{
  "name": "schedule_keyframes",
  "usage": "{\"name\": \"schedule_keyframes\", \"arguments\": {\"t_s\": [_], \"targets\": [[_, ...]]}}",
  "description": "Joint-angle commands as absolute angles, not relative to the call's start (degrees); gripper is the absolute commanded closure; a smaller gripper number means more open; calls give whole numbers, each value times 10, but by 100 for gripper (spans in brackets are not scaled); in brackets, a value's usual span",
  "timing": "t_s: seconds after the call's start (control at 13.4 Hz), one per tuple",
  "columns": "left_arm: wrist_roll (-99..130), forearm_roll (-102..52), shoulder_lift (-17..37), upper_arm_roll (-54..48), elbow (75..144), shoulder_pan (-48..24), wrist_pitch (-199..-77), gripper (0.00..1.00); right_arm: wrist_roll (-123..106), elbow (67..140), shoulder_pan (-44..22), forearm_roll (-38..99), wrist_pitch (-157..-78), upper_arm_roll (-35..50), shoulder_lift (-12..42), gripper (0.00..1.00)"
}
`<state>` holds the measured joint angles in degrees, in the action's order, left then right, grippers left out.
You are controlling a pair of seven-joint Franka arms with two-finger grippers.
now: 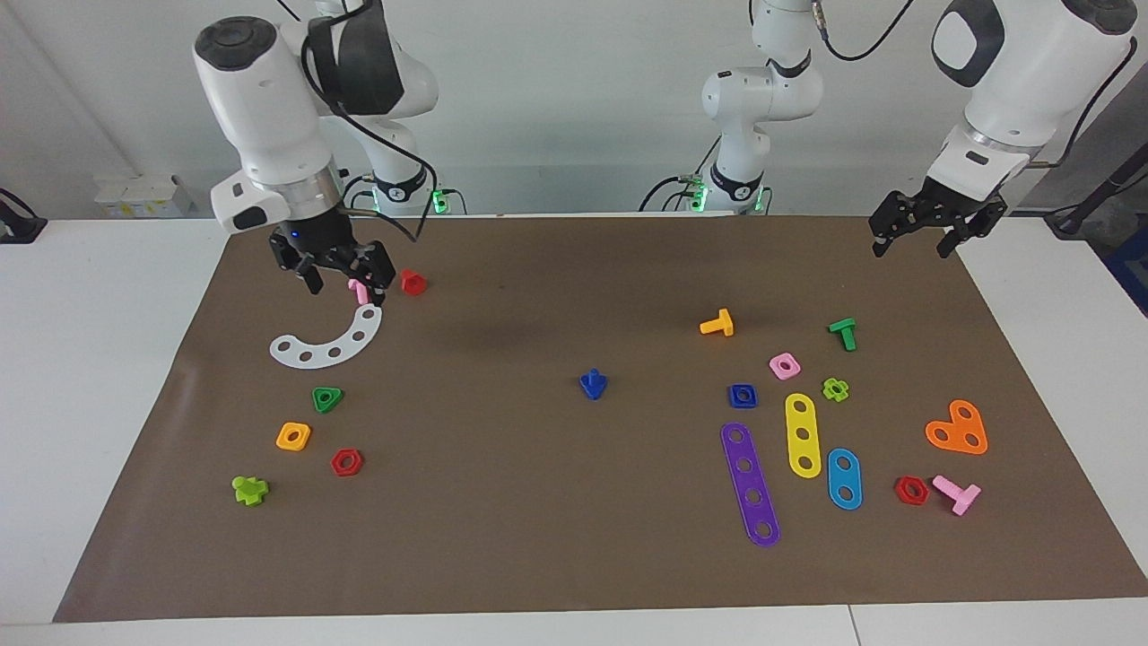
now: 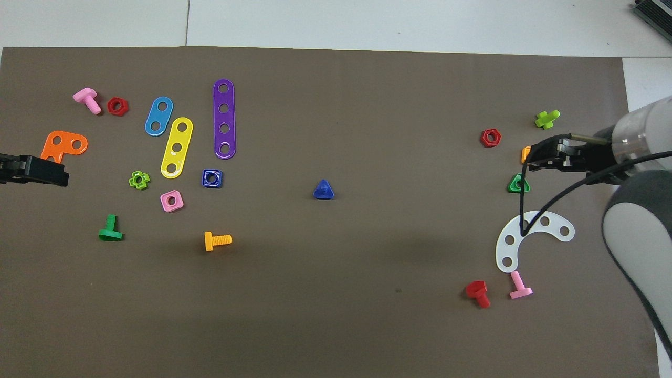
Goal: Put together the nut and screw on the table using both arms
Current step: 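Return the right gripper to rest while the left gripper reaches forward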
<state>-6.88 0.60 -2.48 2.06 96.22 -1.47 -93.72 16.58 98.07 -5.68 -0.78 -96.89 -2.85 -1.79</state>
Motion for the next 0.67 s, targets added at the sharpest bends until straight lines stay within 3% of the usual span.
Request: {"name": "schedule_keyframes", "arguments": {"t_s": [0.0, 0.37, 0.6], "targets": [[-61, 13, -48, 25, 998, -35, -944, 0, 95, 988, -11, -5, -939, -20, -40, 0], [10, -18, -8, 24, 1013, -75, -989, 3, 59, 873, -3, -17, -839, -18, -6, 0], [74, -18, 52, 24, 1013, -118, -1060, 4, 57, 882, -9, -17, -844, -18, -8, 0]]}}
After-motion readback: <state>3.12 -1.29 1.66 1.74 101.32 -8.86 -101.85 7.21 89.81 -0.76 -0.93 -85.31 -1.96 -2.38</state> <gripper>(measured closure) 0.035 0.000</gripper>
